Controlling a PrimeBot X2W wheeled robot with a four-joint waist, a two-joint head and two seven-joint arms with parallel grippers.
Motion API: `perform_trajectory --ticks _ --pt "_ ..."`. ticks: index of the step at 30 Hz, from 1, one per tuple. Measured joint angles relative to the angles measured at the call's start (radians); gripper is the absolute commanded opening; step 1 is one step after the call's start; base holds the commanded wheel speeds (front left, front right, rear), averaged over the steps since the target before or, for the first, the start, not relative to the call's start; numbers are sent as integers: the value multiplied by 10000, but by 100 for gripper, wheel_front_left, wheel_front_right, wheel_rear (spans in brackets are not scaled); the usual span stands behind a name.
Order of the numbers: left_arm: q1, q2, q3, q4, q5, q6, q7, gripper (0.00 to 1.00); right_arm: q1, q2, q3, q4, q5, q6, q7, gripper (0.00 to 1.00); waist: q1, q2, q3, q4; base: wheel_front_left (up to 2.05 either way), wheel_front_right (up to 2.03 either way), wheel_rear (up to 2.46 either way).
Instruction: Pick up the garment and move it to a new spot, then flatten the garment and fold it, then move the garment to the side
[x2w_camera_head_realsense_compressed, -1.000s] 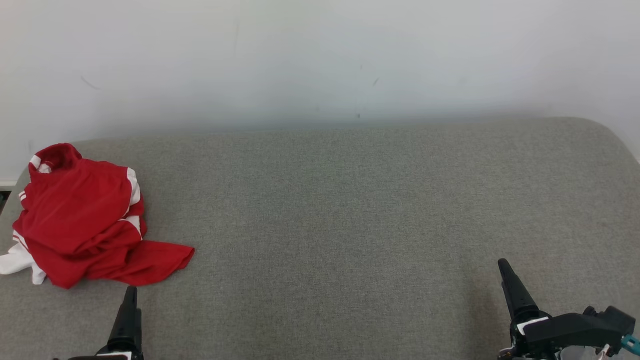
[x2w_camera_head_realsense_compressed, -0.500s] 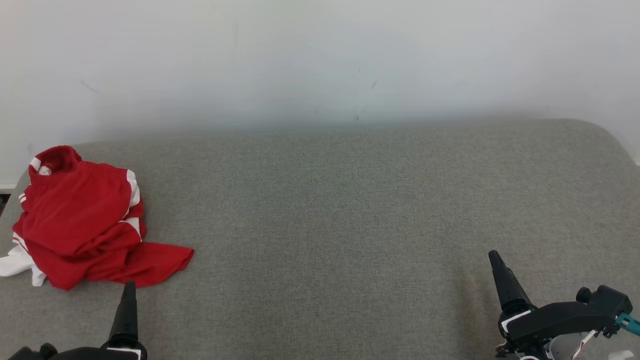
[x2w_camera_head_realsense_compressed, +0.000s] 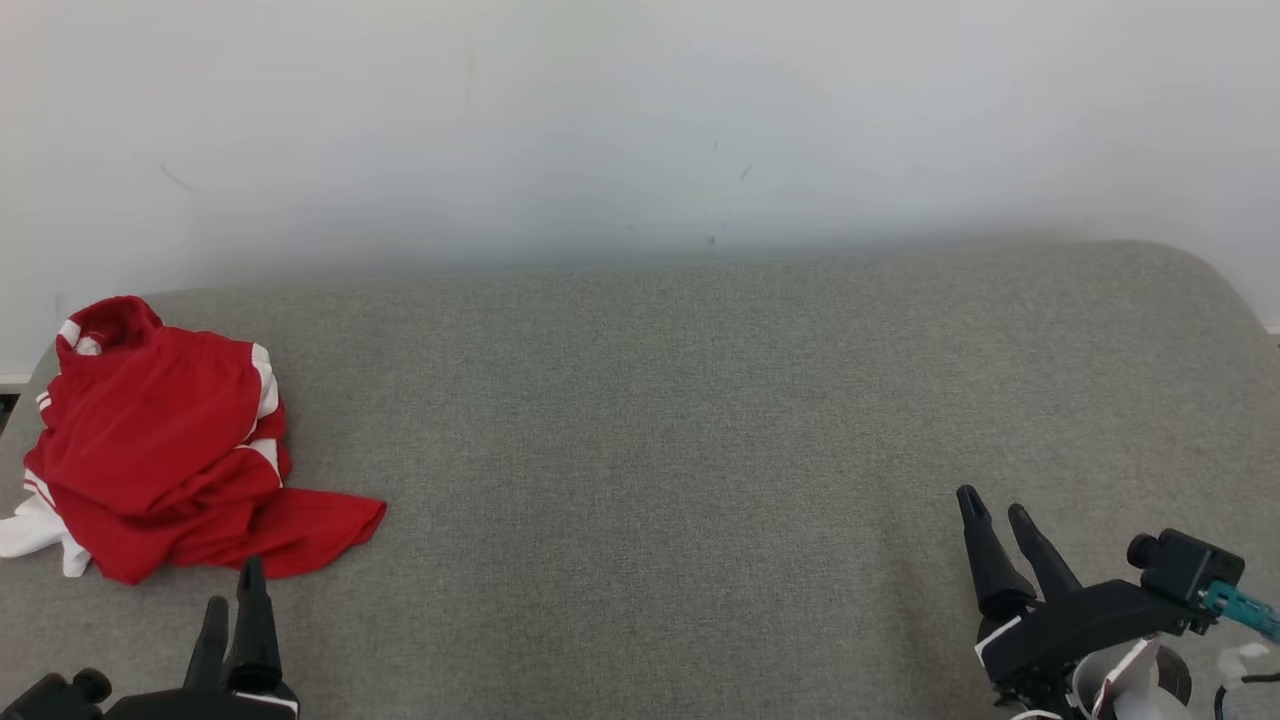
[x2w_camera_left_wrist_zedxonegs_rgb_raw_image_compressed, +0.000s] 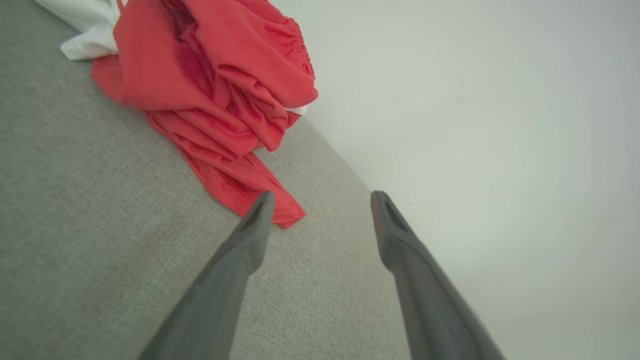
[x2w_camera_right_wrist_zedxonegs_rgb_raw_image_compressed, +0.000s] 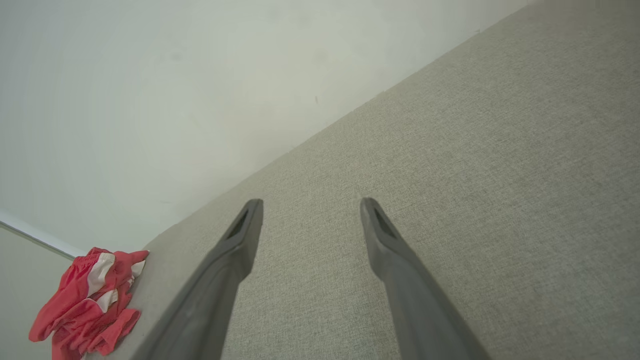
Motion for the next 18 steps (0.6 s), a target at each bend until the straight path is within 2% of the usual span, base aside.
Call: perform_trajectory --ticks 18 --pt "395 -127 192 -364 3195 431 31 100 -55 -69 -88 109 -2974 -433 255 100 0 0 -42 -102 0 0 0"
